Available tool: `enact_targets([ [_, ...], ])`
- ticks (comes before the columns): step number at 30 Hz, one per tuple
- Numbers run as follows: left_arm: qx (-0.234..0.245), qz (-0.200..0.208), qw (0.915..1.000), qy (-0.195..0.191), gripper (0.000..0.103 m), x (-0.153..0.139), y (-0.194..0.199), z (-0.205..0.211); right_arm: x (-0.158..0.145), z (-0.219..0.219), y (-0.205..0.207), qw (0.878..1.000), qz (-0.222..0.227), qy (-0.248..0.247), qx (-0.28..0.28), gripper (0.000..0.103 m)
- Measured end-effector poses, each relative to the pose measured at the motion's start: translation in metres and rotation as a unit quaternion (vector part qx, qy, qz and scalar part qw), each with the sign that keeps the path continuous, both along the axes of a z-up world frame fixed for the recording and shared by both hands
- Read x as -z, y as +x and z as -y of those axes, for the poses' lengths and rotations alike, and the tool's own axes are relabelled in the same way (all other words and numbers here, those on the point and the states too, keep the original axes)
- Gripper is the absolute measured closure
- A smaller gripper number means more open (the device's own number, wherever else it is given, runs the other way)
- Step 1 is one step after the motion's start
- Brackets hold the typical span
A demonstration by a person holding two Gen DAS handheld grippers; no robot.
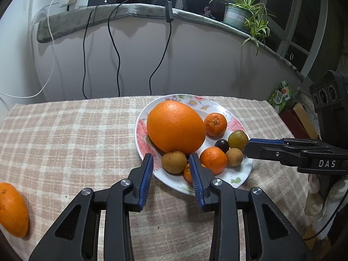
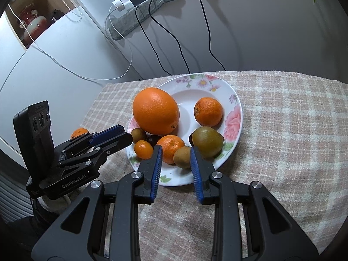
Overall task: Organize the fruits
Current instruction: 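Withdraw both open tools from the plate, then move both open tools toward the big orange on the cloth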
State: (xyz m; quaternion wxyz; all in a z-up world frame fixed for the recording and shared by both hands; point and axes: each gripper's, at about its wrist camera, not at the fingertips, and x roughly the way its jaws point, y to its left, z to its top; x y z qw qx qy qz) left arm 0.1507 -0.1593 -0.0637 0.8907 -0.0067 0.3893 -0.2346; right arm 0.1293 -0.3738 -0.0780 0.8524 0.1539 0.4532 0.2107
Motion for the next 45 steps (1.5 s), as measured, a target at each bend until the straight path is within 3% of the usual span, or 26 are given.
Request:
enact_targets([
  [3, -0.001, 0.0, 1.0, -0.001, 0.066, 0.0, 0.0, 0.0, -0.002, 0.003, -0.002, 1.0, 0.007, -0.003, 0.006, 0.05],
  [7, -0.003, 0.0, 1.0, -0.001, 0.061, 0.0, -0.001, -0.002, -0.007, 0.004, -0.004, 1.0, 0.015, -0.008, 0.012, 0.04],
  [11, -0.009, 0.001, 1.0, -0.004, 0.049, -0.002, -0.004, -0.007, -0.009, 0.005, -0.005, 1.0, 0.018, -0.018, 0.018, 0.029],
  [15, -0.011, 0.003, 0.9999, -0.004, 0.043, -0.004, -0.008, -0.01, -0.011, 0.002, -0.008, 0.999, 0.022, -0.038, 0.022, 0.028],
  [23, -0.018, 0.004, 0.9998, -0.009, 0.043, -0.007, -0.015, -0.017, -0.017, 0.0, -0.013, 0.997, 0.045, -0.044, 0.038, 0.028],
  [29, -0.029, 0.007, 0.9994, -0.017, 0.043, -0.012, -0.021, -0.03, -0.022, 0.004, -0.014, 0.997, 0.049, -0.008, 0.052, 0.028],
  [35, -0.04, 0.017, 0.9988, -0.024, 0.043, -0.019, -0.029, -0.043, -0.029, -0.005, -0.019, 0.997, 0.065, -0.01, 0.045, 0.028],
  [41, -0.052, 0.027, 0.9979, -0.029, 0.042, -0.026, -0.037, -0.057, -0.038, -0.019, -0.02, 0.996, 0.084, -0.03, 0.031, 0.028],
  [45, -0.063, 0.034, 0.9968, -0.035, 0.036, -0.031, -0.043, -0.069, -0.045, -0.035, -0.021, 0.994, 0.092, -0.059, 0.02, 0.028],
])
